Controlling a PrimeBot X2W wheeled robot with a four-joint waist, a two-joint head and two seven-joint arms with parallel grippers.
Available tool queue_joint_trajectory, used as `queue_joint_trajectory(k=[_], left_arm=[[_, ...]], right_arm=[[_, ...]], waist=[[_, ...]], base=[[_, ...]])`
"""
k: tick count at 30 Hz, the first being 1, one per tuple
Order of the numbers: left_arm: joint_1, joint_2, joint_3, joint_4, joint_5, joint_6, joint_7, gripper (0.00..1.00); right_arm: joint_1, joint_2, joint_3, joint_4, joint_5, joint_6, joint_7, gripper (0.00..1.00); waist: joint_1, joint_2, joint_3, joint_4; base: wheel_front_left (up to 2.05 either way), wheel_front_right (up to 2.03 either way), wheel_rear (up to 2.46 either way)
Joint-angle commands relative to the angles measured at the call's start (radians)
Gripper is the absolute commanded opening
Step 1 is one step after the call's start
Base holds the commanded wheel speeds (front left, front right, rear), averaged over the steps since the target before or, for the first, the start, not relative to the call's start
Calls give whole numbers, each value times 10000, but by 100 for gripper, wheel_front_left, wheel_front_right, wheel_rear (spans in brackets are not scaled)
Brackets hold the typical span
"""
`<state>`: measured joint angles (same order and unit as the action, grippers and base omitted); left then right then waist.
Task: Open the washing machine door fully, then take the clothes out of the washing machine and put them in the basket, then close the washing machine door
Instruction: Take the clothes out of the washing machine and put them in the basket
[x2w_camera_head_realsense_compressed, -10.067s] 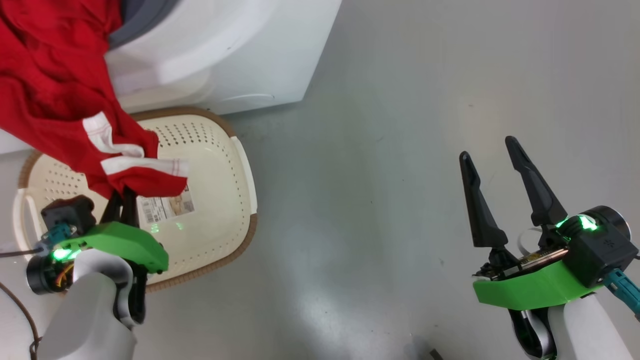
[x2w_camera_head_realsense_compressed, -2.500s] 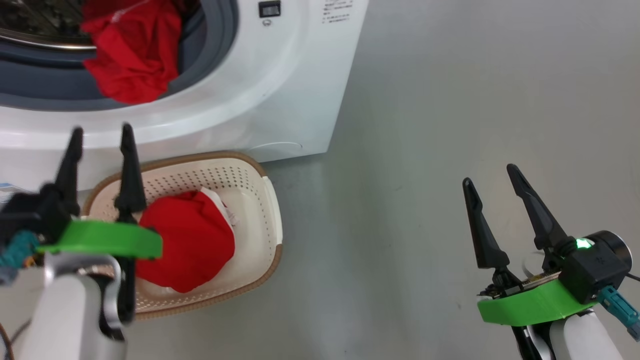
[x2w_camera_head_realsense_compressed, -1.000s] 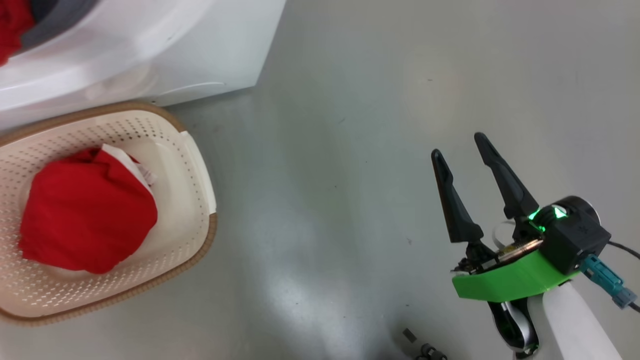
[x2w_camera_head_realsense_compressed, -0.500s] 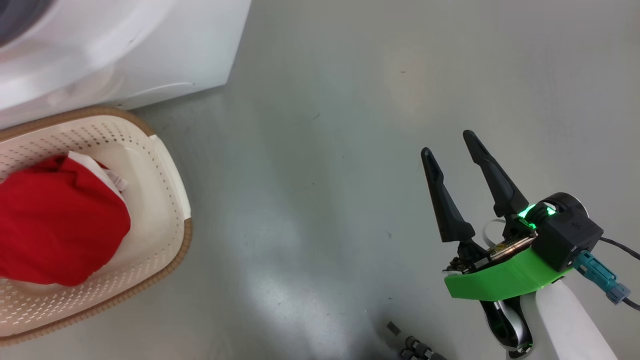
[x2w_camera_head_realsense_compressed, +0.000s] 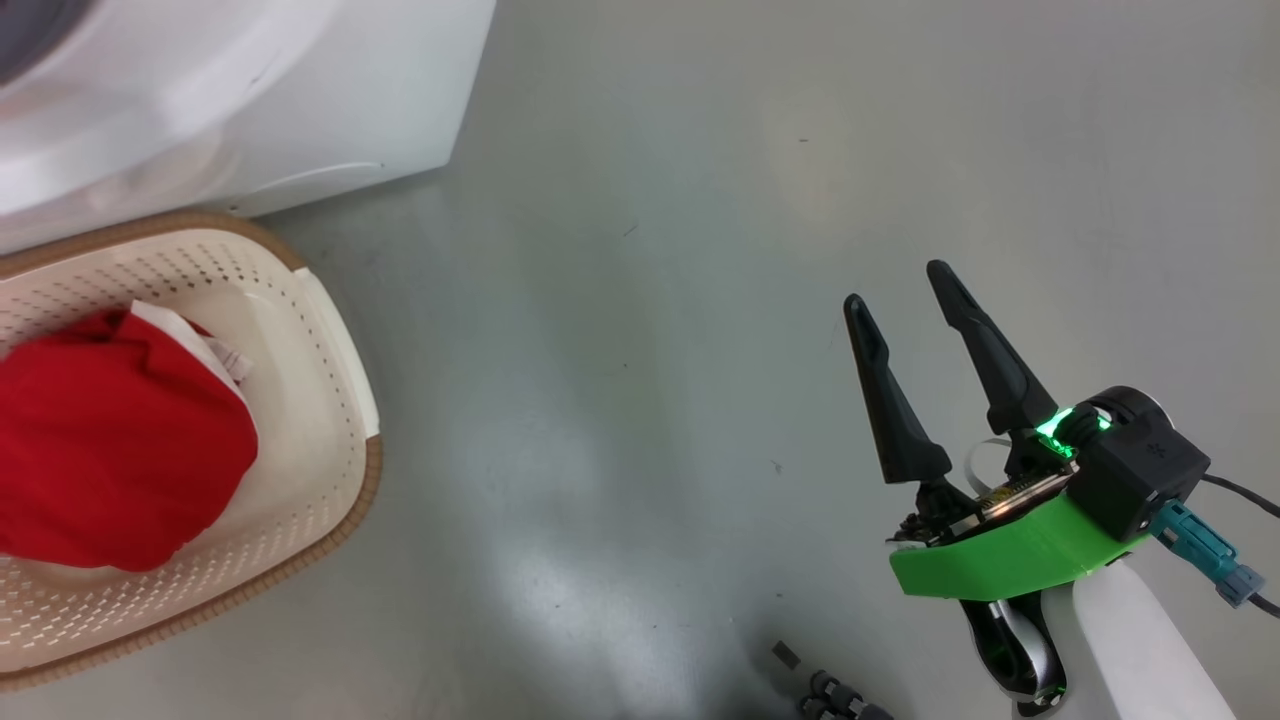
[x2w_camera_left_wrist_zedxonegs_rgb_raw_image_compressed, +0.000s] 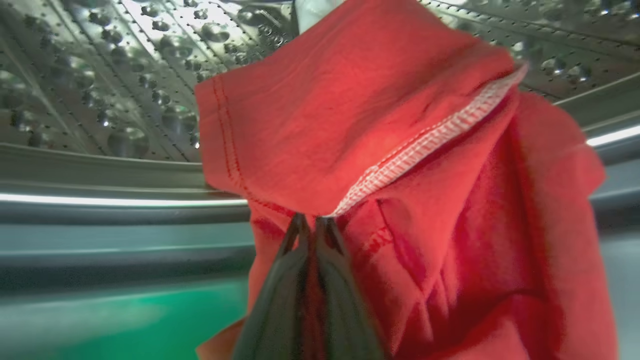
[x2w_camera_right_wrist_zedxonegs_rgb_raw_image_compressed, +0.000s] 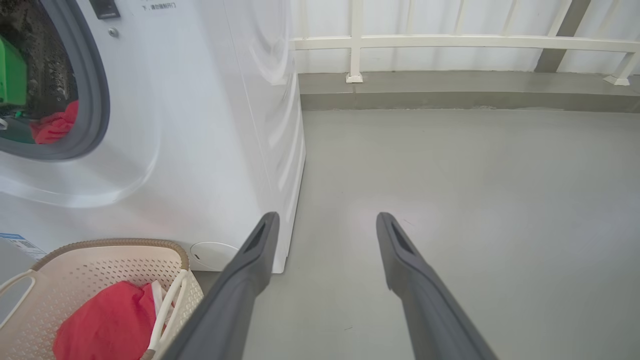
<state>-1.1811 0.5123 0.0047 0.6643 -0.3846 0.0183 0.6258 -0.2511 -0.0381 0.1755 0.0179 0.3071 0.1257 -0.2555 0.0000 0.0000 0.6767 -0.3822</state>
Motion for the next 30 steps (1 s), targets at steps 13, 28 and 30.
queue_joint_trajectory(k=[13, 28, 30], left_arm=[[1517, 196, 330, -2083, -192, -37, -1805, 0], [3559, -261, 520, -4267, -199, 289, -3485, 0], [3830, -353, 516, -4515, -165, 358, -3713, 0]], right_arm=[[47, -121, 35, -208, -109, 50, -63, 100], [105, -121, -115, -169, -258, 50, -63, 100], [106, -121, -138, -161, -279, 50, -63, 100]], waist=[[0, 0, -156, 415], [0, 0, -441, 834], [0, 0, -484, 893]], base=[[0, 0, 0], [0, 0, 0], [0, 0, 0]])
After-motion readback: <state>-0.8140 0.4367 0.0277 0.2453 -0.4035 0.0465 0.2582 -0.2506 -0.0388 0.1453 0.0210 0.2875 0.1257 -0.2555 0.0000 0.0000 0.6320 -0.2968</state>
